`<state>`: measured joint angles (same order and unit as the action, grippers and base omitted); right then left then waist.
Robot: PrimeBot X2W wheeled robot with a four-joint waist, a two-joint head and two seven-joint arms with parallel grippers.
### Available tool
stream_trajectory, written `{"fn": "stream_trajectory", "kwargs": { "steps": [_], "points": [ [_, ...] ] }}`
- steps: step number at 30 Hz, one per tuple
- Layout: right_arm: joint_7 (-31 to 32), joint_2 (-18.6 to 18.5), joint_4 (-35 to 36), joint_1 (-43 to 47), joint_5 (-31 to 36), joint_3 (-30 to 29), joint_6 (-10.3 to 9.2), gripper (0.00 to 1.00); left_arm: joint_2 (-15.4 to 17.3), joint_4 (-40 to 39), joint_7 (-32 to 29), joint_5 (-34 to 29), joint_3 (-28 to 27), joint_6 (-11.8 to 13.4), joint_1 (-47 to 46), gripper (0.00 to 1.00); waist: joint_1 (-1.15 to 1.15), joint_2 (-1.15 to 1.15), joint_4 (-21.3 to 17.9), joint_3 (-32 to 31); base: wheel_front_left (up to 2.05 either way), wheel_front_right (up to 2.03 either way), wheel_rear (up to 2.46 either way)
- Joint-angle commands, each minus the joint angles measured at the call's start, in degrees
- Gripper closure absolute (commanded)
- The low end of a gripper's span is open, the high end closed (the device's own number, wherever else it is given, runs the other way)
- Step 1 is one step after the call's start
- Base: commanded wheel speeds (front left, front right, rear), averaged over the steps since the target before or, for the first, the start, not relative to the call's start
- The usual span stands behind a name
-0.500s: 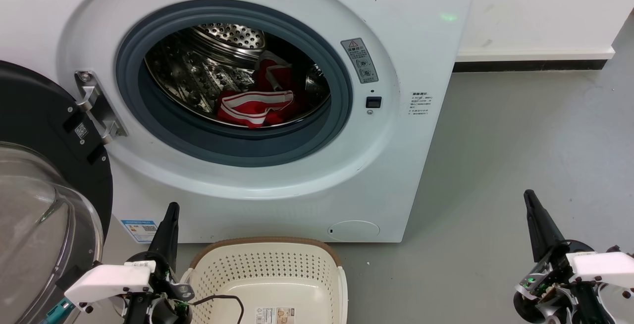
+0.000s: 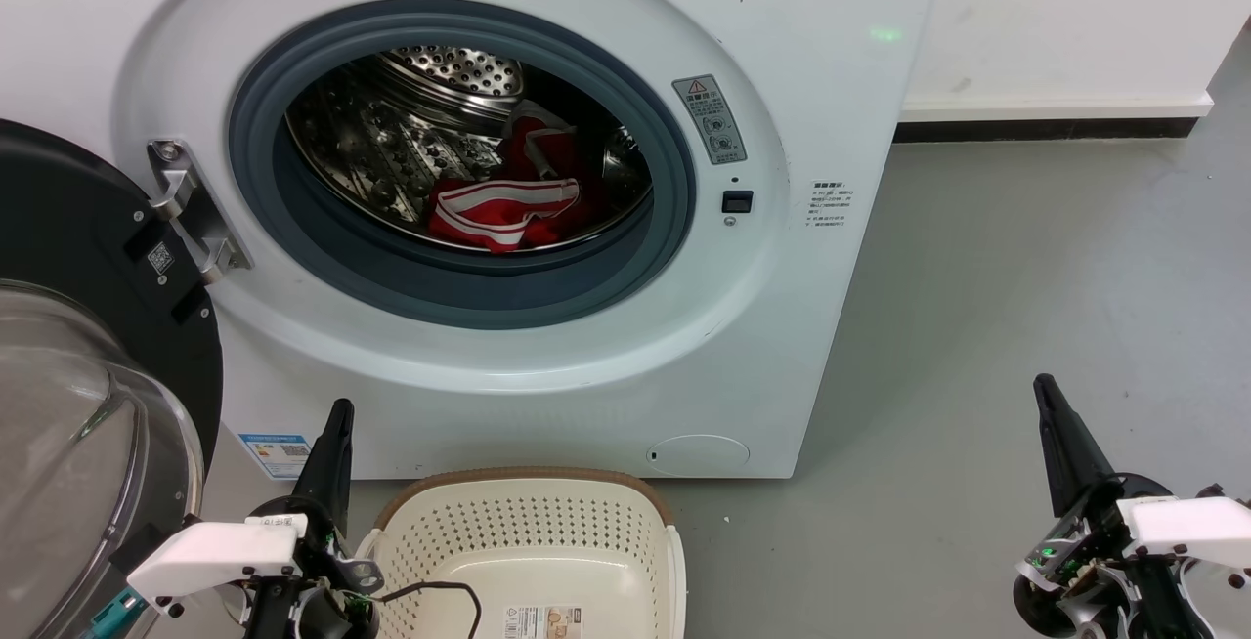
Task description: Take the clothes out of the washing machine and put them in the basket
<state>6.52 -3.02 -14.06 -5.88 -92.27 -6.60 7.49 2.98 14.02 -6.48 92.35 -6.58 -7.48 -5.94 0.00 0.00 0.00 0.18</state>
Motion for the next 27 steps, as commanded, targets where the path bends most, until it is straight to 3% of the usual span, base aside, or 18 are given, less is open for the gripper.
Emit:
{"fn": "stream_trajectory", "kwargs": {
  "steps": [1,18,19,27],
  "points": [
    [0.2,0.2,-0.1,-0.7,0.1,-0.1,0.0,1.0,-0.1,0.0,-0.3,-0.2,-0.2,0.0,-0.5,1.0,0.0,0.0,0.0,0.0,0.0,0.0,0.0],
    [0.2,0.2,-0.1,-0.7,0.1,-0.1,0.0,1.0,-0.1,0.1,-0.3,-0.3,-0.2,0.0,-0.5,1.0,0.0,0.0,0.0,0.0,0.0,0.0,0.0],
    [0.2,0.2,-0.1,-0.7,0.1,-0.1,0.0,0.0,-0.1,0.1,-0.3,-0.3,-0.2,0.0,-0.5,0.0,0.0,0.0,0.0,0.0,0.0,0.0,0.0],
    [-1.8,0.0,0.4,0.6,0.5,1.4,0.0,0.0,-0.1,0.3,1.7,-0.4,1.8,0.0,0.1,0.0,0.0,0.0,-0.1,0.1,0.0,0.0,0.0]
  ]
}}
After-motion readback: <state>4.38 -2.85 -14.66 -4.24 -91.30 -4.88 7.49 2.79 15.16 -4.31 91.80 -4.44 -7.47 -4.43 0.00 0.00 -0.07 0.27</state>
